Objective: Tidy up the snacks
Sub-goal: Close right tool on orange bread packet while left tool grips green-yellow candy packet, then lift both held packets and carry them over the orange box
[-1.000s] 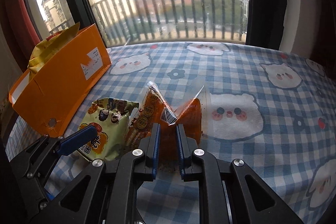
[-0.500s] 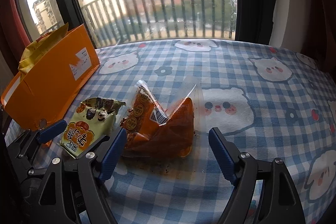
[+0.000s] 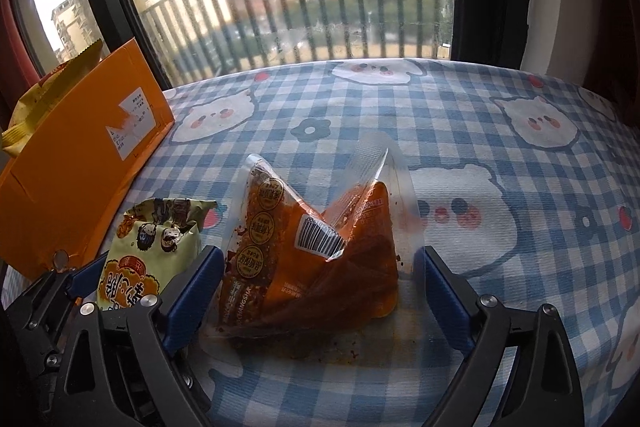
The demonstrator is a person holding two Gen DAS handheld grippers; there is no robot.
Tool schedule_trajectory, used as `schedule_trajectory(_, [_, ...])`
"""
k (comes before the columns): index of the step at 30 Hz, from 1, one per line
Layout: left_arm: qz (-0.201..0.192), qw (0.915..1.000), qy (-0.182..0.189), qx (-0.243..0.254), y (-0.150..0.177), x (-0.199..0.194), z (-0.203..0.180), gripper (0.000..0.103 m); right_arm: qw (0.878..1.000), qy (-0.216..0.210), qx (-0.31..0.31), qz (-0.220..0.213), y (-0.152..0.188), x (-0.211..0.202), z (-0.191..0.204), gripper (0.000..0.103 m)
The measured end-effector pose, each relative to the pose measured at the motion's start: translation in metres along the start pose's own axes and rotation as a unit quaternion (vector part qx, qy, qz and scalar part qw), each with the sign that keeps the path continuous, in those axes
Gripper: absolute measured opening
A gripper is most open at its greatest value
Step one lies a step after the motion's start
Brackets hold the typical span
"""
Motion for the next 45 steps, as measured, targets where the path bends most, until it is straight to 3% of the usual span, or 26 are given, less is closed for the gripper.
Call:
schedule_trajectory(5, [-0.001, 0.9999, 0.008, 0.01, 0.001, -0.003, -0.003, 0.08, 1.0, -0.007, -0.001, -0.003, 0.002, -0.004, 0.005, 0.063])
schedule_trajectory(9, [-0.002, 0.9998, 0.014, 0.011, 0.005, -0.007, -0.006, 0.079, 1.0, -0.009, -0.001, -0.004, 0.005, -0.01, 0.008, 0.055])
schedule_trajectory(26, [-0.017, 0.9989, 0.033, 0.029, 0.029, -0.049, -0.031, 0.079, 0.999, 0.018, 0.021, -0.022, 0.034, -0.061, -0.003, 0.052])
schedule_trajectory(45, [-0.109, 0.9919, 0.051, 0.041, 0.003, -0.126, -0.038, 0.079, 0.993, 0.04, 0.017, -0.112, 0.012, -0.14, 0.003, 0.052])
Point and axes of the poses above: each gripper's, at about its wrist camera, not at the fingertips, and x roughly the way its jaws point, z to its left, y to its underside, the point moved 8 cm from there along x, roughly the way its jaws point, and after that the axes turned 4 degrees about -z, right-handed, at the moved point
